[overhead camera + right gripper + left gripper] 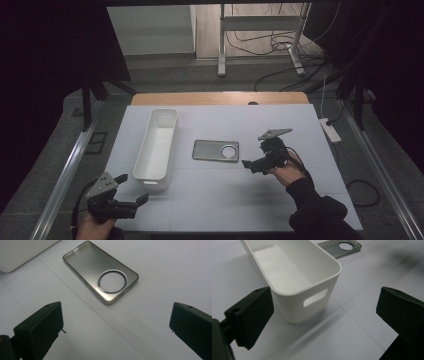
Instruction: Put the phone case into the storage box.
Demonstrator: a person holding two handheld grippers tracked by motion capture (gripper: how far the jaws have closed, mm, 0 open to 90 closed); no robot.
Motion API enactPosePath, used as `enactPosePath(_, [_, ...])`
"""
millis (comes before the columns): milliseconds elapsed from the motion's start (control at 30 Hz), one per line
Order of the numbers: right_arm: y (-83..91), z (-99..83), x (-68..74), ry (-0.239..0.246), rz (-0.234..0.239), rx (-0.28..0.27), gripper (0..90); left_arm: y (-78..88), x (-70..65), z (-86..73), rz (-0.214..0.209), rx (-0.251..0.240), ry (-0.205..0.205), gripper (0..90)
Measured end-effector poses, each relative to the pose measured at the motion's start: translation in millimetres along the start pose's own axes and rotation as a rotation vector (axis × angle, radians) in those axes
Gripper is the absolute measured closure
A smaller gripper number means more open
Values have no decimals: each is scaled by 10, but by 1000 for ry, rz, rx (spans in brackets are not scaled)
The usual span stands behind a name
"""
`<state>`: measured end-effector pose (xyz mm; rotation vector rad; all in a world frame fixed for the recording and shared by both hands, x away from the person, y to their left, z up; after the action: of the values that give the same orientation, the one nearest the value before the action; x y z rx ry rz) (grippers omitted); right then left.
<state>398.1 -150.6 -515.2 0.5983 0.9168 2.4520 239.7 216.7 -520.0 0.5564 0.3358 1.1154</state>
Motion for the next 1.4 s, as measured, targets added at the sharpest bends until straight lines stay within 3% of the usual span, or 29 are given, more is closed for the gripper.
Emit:
enactPosePath(833, [-411, 187, -101, 2, -13, 68, 0, -2, 1, 5, -8, -4, 3, 22])
enactPosePath(1000, [-498, 249, -123, 2, -46, 67, 0, -3, 2, 6, -8, -4, 0, 22])
enactPosePath(1167, [-582, 303, -127, -14, -58, 74, 0, -3, 3, 6, -10, -5, 2, 22])
enactPosePath(1400, [-675, 385, -104, -45, -32, 76, 0, -2, 6, 6, -13, -6, 4, 22])
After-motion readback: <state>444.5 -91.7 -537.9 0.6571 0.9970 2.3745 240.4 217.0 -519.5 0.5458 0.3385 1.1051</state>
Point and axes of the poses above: each handheld gripper's, and its own axes: y roughly backward along the jaws, z roughly out of its top, x roughly to its left, the point moved 8 cm from there along -y, roughly forward along the jaws, and after that the axes turned 13 degrees about z, right-handed, at the moved point
